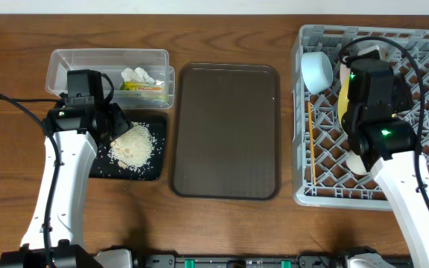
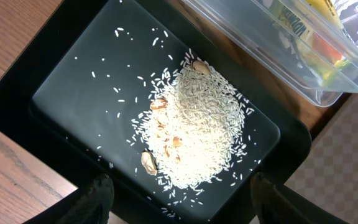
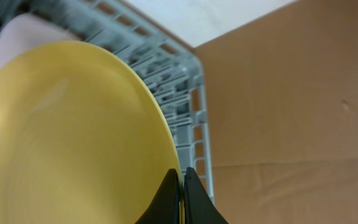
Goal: Sort waste into correct bins and load items into the dishwasher rack
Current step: 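Lift the yellow plate and stand it upright in the rack, then open the right gripper to release the yellow plate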
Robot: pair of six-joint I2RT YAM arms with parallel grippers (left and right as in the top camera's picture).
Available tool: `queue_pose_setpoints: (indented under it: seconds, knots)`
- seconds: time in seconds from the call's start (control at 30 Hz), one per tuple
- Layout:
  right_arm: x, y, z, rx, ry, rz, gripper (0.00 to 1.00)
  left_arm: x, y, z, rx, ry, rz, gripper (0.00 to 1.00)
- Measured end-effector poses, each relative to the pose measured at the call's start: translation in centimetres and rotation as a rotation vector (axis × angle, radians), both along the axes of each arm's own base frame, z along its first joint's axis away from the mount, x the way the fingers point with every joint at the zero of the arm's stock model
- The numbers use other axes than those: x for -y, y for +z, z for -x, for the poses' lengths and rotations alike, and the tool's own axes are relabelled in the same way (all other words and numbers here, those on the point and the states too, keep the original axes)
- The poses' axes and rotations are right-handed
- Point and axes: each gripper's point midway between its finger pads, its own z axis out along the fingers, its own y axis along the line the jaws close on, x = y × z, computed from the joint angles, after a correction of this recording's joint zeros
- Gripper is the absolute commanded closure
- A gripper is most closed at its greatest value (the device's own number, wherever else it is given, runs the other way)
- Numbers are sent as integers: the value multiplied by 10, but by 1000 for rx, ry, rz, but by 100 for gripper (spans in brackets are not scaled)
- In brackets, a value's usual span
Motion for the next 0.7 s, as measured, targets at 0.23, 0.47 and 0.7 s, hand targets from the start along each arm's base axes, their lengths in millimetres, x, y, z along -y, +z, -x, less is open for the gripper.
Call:
queue_pose_setpoints:
  seconds: [0.23,0.47,0.7]
  knots:
    - [-19,-32,-2,-101,89,-99,99,0,0,0,0,0,0,26]
    - [-26,-57,-10,-95,38,-209,79,0,0,0,0,0,0,26]
    - [-39,-62,-16,3,-7,-402,47,0,0,0,0,-2,0,26]
